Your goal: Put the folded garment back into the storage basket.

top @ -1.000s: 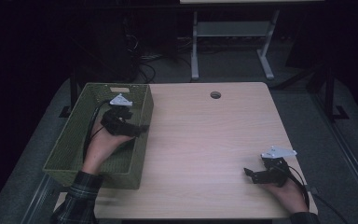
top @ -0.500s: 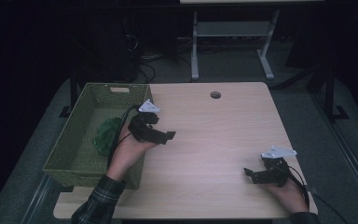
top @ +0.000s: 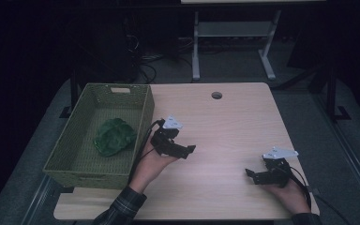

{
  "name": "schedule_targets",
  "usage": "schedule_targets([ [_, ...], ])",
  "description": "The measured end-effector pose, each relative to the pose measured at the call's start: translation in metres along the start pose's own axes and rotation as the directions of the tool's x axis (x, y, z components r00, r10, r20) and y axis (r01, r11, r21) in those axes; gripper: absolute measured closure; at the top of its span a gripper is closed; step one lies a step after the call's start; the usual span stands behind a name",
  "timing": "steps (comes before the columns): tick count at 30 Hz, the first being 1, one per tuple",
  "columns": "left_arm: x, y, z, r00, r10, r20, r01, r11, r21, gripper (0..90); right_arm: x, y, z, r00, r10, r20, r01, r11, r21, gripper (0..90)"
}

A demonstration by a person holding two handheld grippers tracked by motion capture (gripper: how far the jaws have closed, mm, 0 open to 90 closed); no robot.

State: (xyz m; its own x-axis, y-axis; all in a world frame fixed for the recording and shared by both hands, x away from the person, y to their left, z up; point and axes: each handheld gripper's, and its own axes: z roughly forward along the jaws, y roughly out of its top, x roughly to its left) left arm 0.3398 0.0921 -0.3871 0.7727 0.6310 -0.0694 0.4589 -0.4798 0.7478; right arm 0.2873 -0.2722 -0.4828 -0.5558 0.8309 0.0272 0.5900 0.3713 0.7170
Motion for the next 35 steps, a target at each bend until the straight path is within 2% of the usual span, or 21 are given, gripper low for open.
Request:
schedule_targets([
  [7, -0.009, -0.023, 0.029, 1.0000, 0.003, -0.001, -0.003, 0.9996, 0.027, 14.2, 0.000, 0.000, 0.000, 1.0000, -0.002, -0.001, 0.002, 1.000, -0.001, 8.6],
  [10, -0.008, -0.032, 0.039, 1.0000, 0.000, -0.008, 0.001, 0.9995, 0.033, 14.3, 0.000, 0.000, 0.000, 1.0000, -0.002, -0.001, 0.002, 1.000, -0.001, 8.7],
  [14, -0.006, -0.044, 0.052, 0.9993, 0.020, -0.033, -0.018, 0.9984, 0.054, 14.3, 0.000, 0.000, 0.000, 1.0000, -0.002, -0.001, 0.002, 1.000, -0.001, 8.7],
  [17, -0.004, -0.052, 0.060, 0.9992, 0.003, -0.041, 0.000, 0.9978, 0.066, 14.3, 0.000, 0.000, 0.000, 1.0000, -0.002, -0.001, 0.002, 1.000, -0.001, 8.7],
  [19, -0.002, -0.057, 0.065, 0.9985, 0.012, -0.054, -0.008, 0.9975, 0.071, 14.3, 0.000, 0.000, 0.000, 1.0000, -0.002, -0.001, 0.002, 1.000, -0.001, 8.7],
  [23, -0.001, -0.061, 0.066, 0.9976, 0.018, -0.067, -0.015, 0.9986, 0.051, 14.2, 0.000, 0.000, 0.000, 1.0000, -0.003, -0.002, 0.003, 1.000, -0.001, 8.7],
  [26, -0.003, -0.063, 0.067, 0.9960, 0.040, -0.080, -0.037, 0.9984, 0.043, 14.0, 0.000, 0.000, 0.000, 1.0000, -0.003, -0.002, 0.003, 1.000, 0.000, 8.6],
  [35, -0.003, -0.064, 0.066, 0.9968, 0.043, -0.067, -0.040, 0.9982, 0.044, 13.0, 0.000, 0.000, 0.000, 1.0000, -0.003, -0.002, 0.003, 1.000, 0.000, 8.6],
])
